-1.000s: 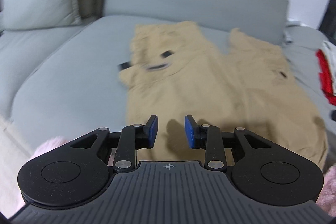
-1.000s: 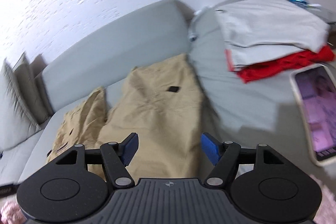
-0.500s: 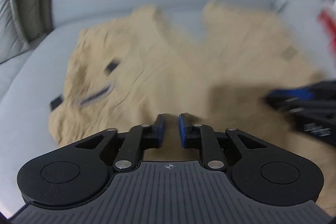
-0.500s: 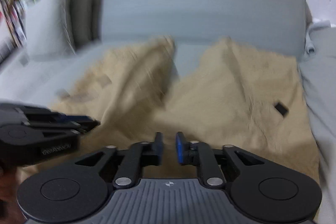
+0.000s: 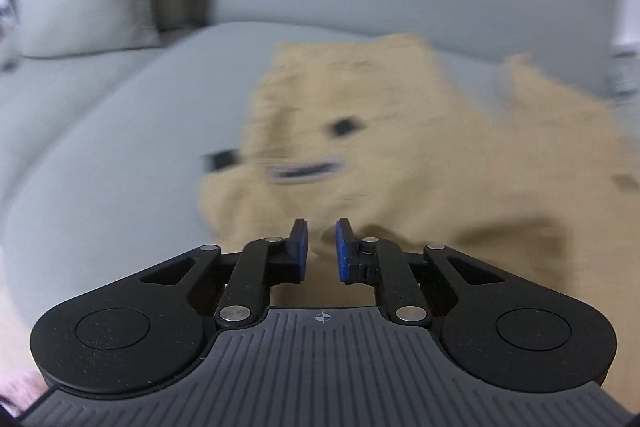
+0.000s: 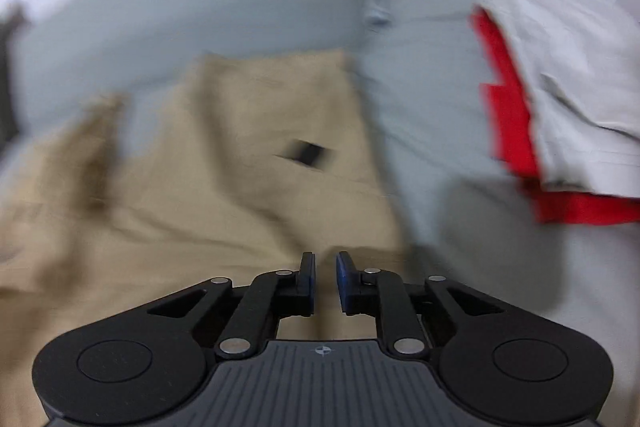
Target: Fold clothes
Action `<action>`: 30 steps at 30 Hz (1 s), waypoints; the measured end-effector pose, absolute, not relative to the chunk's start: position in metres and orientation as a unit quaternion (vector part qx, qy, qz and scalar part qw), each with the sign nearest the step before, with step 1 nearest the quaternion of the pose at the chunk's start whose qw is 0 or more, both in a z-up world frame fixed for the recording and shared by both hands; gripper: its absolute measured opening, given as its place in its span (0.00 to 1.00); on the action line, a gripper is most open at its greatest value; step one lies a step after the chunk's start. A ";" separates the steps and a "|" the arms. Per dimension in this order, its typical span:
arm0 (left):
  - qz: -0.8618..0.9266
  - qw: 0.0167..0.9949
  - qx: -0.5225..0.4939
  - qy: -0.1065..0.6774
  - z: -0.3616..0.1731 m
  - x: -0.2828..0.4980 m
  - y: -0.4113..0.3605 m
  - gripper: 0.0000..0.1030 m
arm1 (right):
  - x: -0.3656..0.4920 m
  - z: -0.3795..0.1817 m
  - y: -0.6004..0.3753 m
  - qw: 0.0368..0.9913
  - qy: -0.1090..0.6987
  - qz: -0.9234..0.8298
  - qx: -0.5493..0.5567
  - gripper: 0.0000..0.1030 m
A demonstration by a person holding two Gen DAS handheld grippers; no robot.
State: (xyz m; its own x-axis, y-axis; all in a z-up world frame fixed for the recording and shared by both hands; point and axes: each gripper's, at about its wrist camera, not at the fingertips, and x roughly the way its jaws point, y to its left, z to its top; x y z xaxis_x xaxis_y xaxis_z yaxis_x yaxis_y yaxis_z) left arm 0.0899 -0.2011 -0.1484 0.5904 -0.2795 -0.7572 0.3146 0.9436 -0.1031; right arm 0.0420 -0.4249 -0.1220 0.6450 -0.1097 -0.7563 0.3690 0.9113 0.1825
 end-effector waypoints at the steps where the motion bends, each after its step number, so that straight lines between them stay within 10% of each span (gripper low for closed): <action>1: -0.198 0.888 0.031 0.414 -0.146 0.079 -0.211 0.18 | 0.040 -0.117 -0.410 0.901 0.394 -0.086 0.161 0.15; 7: -0.229 0.868 0.107 0.427 -0.168 0.039 -0.238 0.23 | 0.033 -0.122 -0.347 0.890 0.434 0.066 0.122 0.15; 17: -0.139 0.864 0.221 0.431 -0.181 0.034 -0.204 0.10 | -0.019 -0.129 -0.408 0.864 0.464 -0.176 0.088 0.00; 30: -0.209 0.905 0.106 0.354 -0.129 -0.005 -0.183 0.19 | -0.066 -0.083 -0.380 0.904 0.373 -0.135 0.157 0.13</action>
State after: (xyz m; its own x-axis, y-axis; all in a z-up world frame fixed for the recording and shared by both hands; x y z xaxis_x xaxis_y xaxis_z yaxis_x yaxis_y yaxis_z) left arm -0.0055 -0.1828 -0.1292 0.6622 -0.3030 -0.6853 0.4531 0.8903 0.0442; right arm -0.0655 -0.3802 -0.0827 0.6854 -0.1263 -0.7171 0.3606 0.9145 0.1836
